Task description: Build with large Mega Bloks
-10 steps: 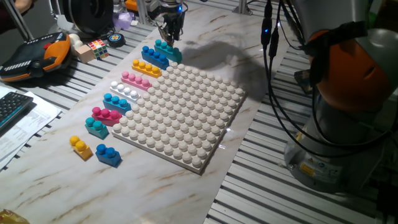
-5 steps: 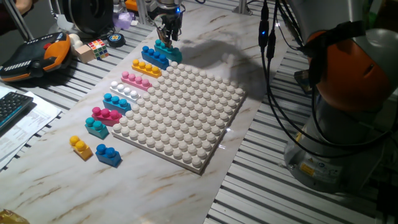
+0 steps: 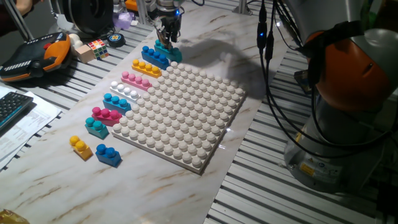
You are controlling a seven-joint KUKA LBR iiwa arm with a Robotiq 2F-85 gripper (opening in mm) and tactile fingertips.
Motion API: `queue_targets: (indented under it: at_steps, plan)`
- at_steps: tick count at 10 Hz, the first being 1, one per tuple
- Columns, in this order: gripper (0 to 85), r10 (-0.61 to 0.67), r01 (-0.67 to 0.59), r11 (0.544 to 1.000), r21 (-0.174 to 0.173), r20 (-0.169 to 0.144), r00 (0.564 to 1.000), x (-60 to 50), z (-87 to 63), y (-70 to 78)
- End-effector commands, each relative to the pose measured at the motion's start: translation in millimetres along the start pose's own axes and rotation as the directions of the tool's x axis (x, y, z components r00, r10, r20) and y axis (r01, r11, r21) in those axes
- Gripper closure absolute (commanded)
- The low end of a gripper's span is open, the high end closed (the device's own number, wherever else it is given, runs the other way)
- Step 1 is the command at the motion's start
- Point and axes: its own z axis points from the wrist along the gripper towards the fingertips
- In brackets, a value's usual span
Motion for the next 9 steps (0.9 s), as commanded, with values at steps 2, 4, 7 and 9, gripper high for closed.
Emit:
queue_targets:
  at_steps: [2,4,7,9]
  plan:
    - [37.0,-0.005,0.005,1.000,-0.004,0.002,1.000,-2.2,4.0,-1.2]
    - [37.0,-0.006,0.006,1.000,-0.004,0.002,1.000,-3.2,6.2,-0.9]
    - [37.0,-0.009,0.009,1.000,-0.012,0.001,1.000,-4.3,10.6,-1.1]
    - [37.7,-0.010,0.010,1.000,-0.012,0.001,1.000,-4.6,12.0,-1.0]
